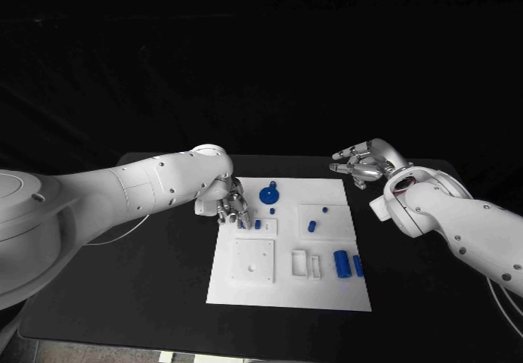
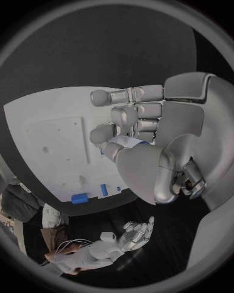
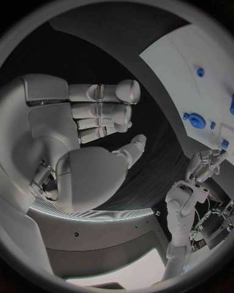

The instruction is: Assemble the parts on the task board

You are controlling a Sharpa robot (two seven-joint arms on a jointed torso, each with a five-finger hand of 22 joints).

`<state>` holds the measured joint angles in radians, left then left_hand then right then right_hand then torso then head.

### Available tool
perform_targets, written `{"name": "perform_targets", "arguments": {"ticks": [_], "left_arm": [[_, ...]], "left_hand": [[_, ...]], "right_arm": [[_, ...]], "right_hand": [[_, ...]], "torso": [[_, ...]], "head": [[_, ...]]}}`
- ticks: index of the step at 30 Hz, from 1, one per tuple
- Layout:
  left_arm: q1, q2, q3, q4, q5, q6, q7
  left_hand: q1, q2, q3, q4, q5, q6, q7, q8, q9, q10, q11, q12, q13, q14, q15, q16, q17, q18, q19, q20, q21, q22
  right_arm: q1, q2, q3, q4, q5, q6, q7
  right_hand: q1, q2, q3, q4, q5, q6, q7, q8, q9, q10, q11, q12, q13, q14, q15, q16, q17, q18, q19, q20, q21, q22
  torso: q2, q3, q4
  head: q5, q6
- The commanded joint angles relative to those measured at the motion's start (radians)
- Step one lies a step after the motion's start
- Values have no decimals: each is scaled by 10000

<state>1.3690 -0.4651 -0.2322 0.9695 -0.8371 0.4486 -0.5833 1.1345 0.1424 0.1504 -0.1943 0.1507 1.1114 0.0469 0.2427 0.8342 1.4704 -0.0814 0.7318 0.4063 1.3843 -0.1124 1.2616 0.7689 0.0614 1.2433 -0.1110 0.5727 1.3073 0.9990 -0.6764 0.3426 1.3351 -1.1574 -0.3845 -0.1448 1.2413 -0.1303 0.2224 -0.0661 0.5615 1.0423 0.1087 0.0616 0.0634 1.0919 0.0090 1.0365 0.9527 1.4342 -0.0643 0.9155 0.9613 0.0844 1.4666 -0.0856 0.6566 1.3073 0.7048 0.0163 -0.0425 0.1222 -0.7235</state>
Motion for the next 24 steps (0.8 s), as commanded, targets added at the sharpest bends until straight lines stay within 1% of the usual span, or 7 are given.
{"name": "perform_targets", "arguments": {"ticks": [1,6,10,16,20,21,24], "left_arm": [[32,60,-3,-20,140,338,-4],[30,101,-10,-36,-248,240,43],[26,146,-15,-77,-505,169,75],[13,213,-20,-141,-838,-46,96],[5,239,-22,-197,-972,-38,86],[4,245,-22,-211,-992,-20,81],[-1,269,-24,-247,-1059,59,77]], "left_hand": [[324,254,105,-160,77,830,-782,-14,1499,179,-45,-18,11,-63,-9,68,8,-163,-66,6,-24,192],[303,238,123,-190,239,851,-790,-17,1508,201,-55,-6,16,-36,-16,96,34,-152,-50,6,-4,189],[294,226,138,-208,291,865,-794,-23,1503,211,-58,-7,14,-26,-17,105,44,-148,-46,8,3,188],[267,212,153,-213,354,884,-800,-24,1504,228,-64,-8,13,-10,-23,99,26,-133,-28,13,13,186],[256,178,175,-239,525,912,-805,-31,1492,258,-76,-9,12,34,-30,114,63,-121,1,17,20,185],[247,161,185,-250,604,926,-809,-35,1482,269,-79,-7,12,42,-31,116,71,-118,5,18,21,185],[235,148,201,-257,678,931,-806,-46,1467,270,-78,-12,9,48,-29,118,77,-116,8,23,21,185]], "right_arm": [[-6,21,4,11,-29,131,29],[-6,28,4,10,-29,133,32],[-6,37,4,9,-30,134,33],[-6,43,4,14,-31,135,36],[-6,47,4,9,-31,136,38],[-6,49,4,6,-31,136,39],[-6,51,4,4,-31,134,40]], "right_hand": [[-96,-24,44,28,52,-53,48,0,-13,-60,-25,6,10,-53,-21,-51,-6,113,270,11,-31,812],[-97,-21,72,14,50,-47,49,1,-13,-65,-26,6,7,-56,-21,-52,-6,114,267,11,-36,811],[-97,-21,72,14,50,-47,49,1,-13,-65,-26,6,7,-56,-21,-52,-6,114,267,11,-36,811],[-97,-21,72,14,50,-47,49,1,-13,-65,-26,6,7,-56,-21,-52,-6,114,267,11,-36,811],[-97,-21,72,14,50,-47,49,1,-13,-65,-26,6,7,-56,-21,-52,-6,114,267,11,-36,811],[-97,-21,72,14,50,-47,49,1,-13,-65,-26,6,7,-56,-21,-52,-6,114,267,11,-36,811],[-97,-21,72,14,50,-47,49,1,-13,-65,-26,6,7,-56,-21,-52,-6,114,267,11,-36,811]], "torso": [[1,-1,-7],[6,-3,-17],[7,0,-15],[13,-7,-6],[0,-3,-16],[-1,0,-12],[0,3,0]], "head": [[21,9],[25,-6],[26,-9],[7,-19],[11,-32],[10,-32],[-1,-39]]}}
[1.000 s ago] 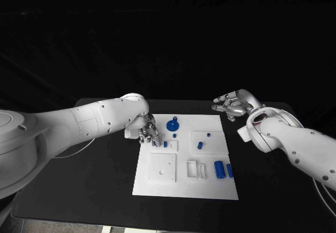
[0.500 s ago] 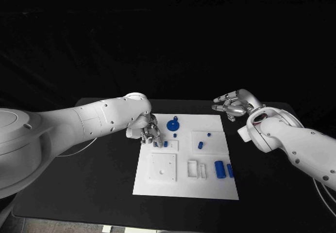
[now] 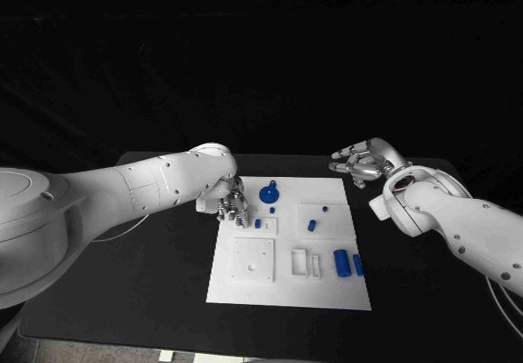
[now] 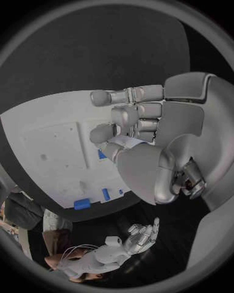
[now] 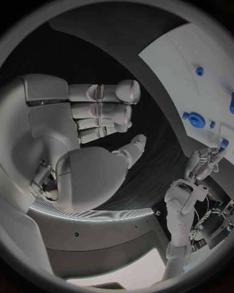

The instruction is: Assemble the parts on the task board

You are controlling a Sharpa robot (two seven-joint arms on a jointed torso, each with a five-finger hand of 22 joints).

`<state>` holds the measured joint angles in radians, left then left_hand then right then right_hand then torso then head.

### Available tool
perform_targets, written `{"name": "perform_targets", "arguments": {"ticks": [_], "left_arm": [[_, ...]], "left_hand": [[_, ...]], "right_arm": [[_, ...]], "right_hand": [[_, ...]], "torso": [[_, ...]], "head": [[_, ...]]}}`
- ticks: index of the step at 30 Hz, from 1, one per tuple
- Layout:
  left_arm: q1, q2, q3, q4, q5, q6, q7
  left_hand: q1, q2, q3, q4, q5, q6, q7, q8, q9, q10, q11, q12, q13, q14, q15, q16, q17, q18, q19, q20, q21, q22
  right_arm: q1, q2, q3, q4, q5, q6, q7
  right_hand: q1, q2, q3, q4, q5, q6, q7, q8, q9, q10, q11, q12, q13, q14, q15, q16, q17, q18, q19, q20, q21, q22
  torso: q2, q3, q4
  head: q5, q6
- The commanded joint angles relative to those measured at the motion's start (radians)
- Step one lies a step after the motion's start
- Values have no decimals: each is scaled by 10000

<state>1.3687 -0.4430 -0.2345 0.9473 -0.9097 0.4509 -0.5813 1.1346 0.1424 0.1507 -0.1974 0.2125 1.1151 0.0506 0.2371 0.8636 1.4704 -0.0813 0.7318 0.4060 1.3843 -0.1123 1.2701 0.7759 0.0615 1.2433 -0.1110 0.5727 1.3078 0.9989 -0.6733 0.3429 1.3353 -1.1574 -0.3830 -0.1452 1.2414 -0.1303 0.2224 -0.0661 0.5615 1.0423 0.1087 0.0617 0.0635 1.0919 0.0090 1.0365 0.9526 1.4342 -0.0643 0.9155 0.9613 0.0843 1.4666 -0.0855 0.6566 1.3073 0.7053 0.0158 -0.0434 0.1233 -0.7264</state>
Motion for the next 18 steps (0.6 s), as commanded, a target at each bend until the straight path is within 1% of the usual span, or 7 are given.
{"name": "perform_targets", "arguments": {"ticks": [1,7,12,18], "left_arm": [[-1,61,-1,-42,-355,65,55],[-35,124,-4,-134,-374,156,55],[-86,192,-5,-250,-307,230,54],[-125,236,-6,-310,-166,372,40]], "left_hand": [[229,142,208,-231,101,905,-846,9,1169,277,-80,-11,12,54,-29,39,19,-115,9,25,21,180],[200,121,249,-241,166,925,-849,-1,1149,291,-82,-8,11,72,-26,55,54,-108,15,35,25,182],[200,121,249,-241,166,925,-849,-1,1149,291,-82,-8,11,72,-26,55,54,-108,15,35,25,182],[175,111,284,-244,169,936,-849,-12,1133,292,-80,-9,8,68,-24,47,53,-97,15,46,23,181]], "right_arm": [[-5,22,2,1,-31,119,45],[-5,28,2,0,-31,116,47],[-5,28,2,2,-32,116,47],[-5,25,2,3,-33,121,46]], "right_hand": [[-97,-21,72,14,50,-47,49,1,-13,-66,-26,6,8,-56,-21,-52,-6,114,267,11,-36,812],[-98,-19,100,-11,46,-45,49,0,-13,-70,-25,7,6,-57,-21,-53,-7,114,265,11,-32,812],[-98,-19,100,-11,46,-45,49,0,-13,-70,-25,7,6,-57,-21,-53,-7,114,265,11,-32,812],[-98,-19,100,-11,46,-45,49,0,-13,-70,-25,7,6,-57,-21,-53,-7,114,265,11,-32,812]], "torso": [[-6,7,12],[-2,-2,6],[-1,6,-6],[-2,1,3]], "head": [[-11,-14],[-10,-23],[-8,-25],[-12,-44]]}}
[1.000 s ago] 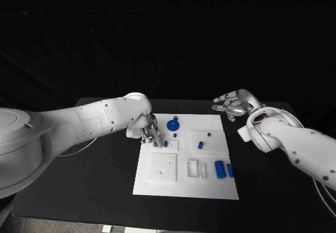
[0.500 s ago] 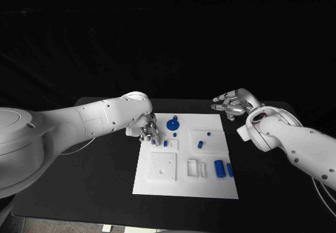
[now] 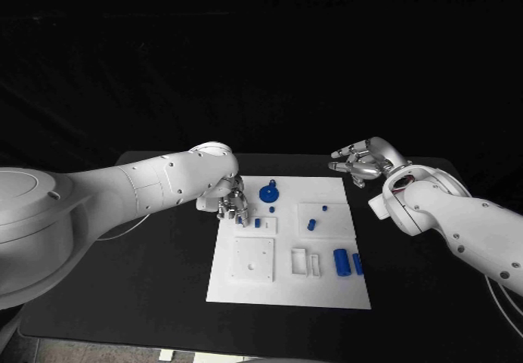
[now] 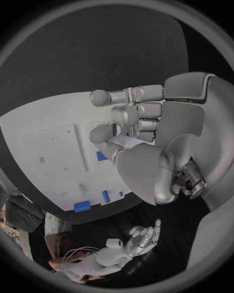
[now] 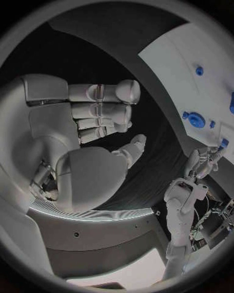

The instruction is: Assemble the parts on the task board

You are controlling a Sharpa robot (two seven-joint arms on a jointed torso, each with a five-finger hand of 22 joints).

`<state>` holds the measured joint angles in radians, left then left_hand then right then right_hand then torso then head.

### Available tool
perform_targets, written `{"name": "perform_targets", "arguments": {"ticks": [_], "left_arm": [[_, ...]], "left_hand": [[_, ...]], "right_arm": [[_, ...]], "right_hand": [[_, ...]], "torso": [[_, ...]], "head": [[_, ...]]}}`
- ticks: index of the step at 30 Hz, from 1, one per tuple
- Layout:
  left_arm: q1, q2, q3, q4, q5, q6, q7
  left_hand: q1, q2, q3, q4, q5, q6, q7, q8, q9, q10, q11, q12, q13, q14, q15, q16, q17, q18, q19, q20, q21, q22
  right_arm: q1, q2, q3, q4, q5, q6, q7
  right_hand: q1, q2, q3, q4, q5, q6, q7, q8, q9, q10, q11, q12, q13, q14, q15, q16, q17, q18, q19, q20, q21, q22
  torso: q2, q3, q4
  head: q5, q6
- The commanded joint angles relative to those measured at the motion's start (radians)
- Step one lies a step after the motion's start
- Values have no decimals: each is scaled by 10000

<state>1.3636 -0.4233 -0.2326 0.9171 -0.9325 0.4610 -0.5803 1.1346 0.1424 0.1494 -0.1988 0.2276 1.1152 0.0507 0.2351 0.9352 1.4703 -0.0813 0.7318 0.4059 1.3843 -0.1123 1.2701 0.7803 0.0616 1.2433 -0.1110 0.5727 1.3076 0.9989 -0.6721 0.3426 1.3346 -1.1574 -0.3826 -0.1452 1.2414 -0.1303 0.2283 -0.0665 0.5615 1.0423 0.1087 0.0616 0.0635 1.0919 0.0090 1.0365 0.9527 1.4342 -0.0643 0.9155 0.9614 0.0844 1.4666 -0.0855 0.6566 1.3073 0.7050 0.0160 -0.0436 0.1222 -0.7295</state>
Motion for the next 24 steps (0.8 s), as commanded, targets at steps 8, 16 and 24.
{"name": "perform_targets", "arguments": {"ticks": [8,16,24], "left_arm": [[-86,23,-25,15,142,420,10],[-87,-5,-25,171,164,530,-11],[-87,-9,-25,162,166,533,-38]], "left_hand": [[171,109,308,-231,17,946,-851,7,412,295,-81,-9,8,73,-22,56,28,-95,13,54,23,184],[166,108,318,-235,24,960,-853,3,402,307,-84,-3,9,84,-23,69,53,-85,16,67,28,186],[157,102,328,-242,32,972,-854,-9,384,311,-83,-5,5,88,-19,71,61,-73,18,81,34,186]], "right_arm": [[-5,13,5,6,-33,119,48],[-6,18,5,0,-35,116,47],[-10,23,5,-4,-38,116,49]], "right_hand": [[-99,-19,41,-7,46,-45,49,1,-13,-70,-25,7,6,-57,-21,-53,-7,113,265,11,-32,812],[-99,-19,41,-7,46,-45,49,1,-13,-70,-25,7,6,-57,-21,-53,-7,113,265,11,-32,812],[-99,-19,41,-7,46,-45,49,1,-13,-70,-25,7,6,-57,-21,-53,-7,113,265,11,-32,812]], "torso": [[-5,0,13],[-2,-1,10],[-6,-1,9]], "head": [[-12,-43],[-5,-51],[5,-48]]}}
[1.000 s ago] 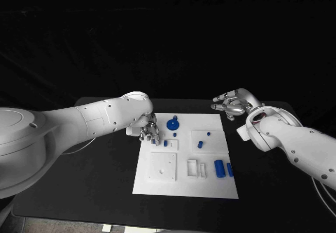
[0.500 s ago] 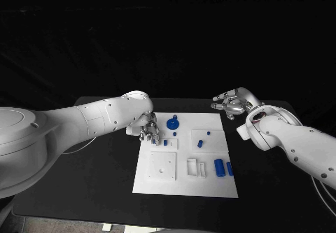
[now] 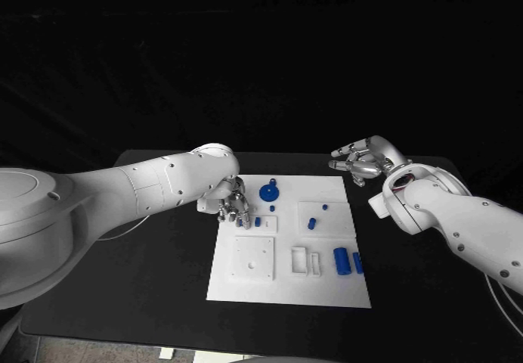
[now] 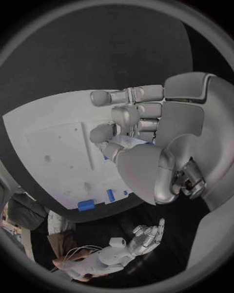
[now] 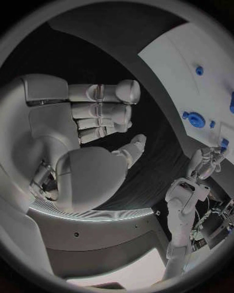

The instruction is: Assemble the parts on the task board

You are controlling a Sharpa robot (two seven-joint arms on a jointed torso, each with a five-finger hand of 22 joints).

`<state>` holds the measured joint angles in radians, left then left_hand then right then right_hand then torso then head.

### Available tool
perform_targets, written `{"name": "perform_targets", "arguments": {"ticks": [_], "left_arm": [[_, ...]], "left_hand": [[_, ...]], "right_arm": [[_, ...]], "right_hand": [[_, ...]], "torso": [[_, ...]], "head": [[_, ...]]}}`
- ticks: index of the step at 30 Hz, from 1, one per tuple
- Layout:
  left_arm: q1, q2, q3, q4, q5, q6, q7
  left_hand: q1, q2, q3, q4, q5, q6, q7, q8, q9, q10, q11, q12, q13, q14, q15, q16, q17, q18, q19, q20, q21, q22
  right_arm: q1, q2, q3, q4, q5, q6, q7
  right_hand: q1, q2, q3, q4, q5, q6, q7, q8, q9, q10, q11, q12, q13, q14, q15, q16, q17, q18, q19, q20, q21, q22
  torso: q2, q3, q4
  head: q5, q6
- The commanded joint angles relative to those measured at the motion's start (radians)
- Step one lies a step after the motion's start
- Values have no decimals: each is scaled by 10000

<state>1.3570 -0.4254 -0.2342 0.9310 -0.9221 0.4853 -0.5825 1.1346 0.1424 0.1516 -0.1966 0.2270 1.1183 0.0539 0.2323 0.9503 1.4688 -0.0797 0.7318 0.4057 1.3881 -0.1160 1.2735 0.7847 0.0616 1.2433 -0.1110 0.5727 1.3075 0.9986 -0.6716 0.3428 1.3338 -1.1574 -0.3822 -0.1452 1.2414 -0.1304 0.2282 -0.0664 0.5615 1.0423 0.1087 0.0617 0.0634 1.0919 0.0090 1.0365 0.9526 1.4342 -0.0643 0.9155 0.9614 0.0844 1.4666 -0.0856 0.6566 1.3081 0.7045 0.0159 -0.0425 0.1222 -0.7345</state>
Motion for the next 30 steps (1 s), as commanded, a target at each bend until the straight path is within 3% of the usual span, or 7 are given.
{"name": "perform_targets", "arguments": {"ticks": [1,19,23,30], "left_arm": [[-21,12,-9,14,56,289,-19],[-29,104,-8,-170,-128,-9,-92],[-58,173,-8,-287,-116,-25,-148],[-139,308,-9,-496,-25,12,-227]], "left_hand": [[157,102,305,-265,38,940,-886,20,233,326,-98,-5,7,50,18,37,17,-73,18,81,33,188],[60,185,310,-161,-56,931,-892,44,277,332,-95,2,11,68,11,17,5,-33,40,95,43,182],[-11,254,291,-84,-240,896,-892,83,353,333,-82,6,24,60,16,-10,-31,-28,45,96,35,181],[-66,204,231,-38,-239,890,-885,84,370,335,-57,11,36,45,26,-23,-46,-26,36,105,24,182]], "right_arm": [[-7,18,2,5,-38,111,49],[-12,19,2,10,-44,107,51],[-12,23,2,15,-47,108,50],[-13,30,2,23,-50,107,50]], "right_hand": [[-99,-19,42,-9,46,-46,49,1,-13,-70,-25,7,6,-57,-21,-53,-7,114,266,11,-32,805],[-99,-19,42,-9,46,-46,49,1,-13,-70,-25,7,6,-57,-21,-53,-7,114,266,11,-32,805],[-99,-19,42,-9,46,-46,49,1,-13,-70,-25,7,6,-57,-21,-53,-7,114,266,11,-32,805],[-114,-19,58,-49,48,-51,49,0,-13,-67,-26,8,-1,-52,-21,-56,-8,116,266,11,-36,803]], "torso": [[-2,1,0],[1,-3,-8],[1,0,-7],[3,3,-17]], "head": [[1,0],[-1,-4],[-3,-6],[-24,-12]]}}
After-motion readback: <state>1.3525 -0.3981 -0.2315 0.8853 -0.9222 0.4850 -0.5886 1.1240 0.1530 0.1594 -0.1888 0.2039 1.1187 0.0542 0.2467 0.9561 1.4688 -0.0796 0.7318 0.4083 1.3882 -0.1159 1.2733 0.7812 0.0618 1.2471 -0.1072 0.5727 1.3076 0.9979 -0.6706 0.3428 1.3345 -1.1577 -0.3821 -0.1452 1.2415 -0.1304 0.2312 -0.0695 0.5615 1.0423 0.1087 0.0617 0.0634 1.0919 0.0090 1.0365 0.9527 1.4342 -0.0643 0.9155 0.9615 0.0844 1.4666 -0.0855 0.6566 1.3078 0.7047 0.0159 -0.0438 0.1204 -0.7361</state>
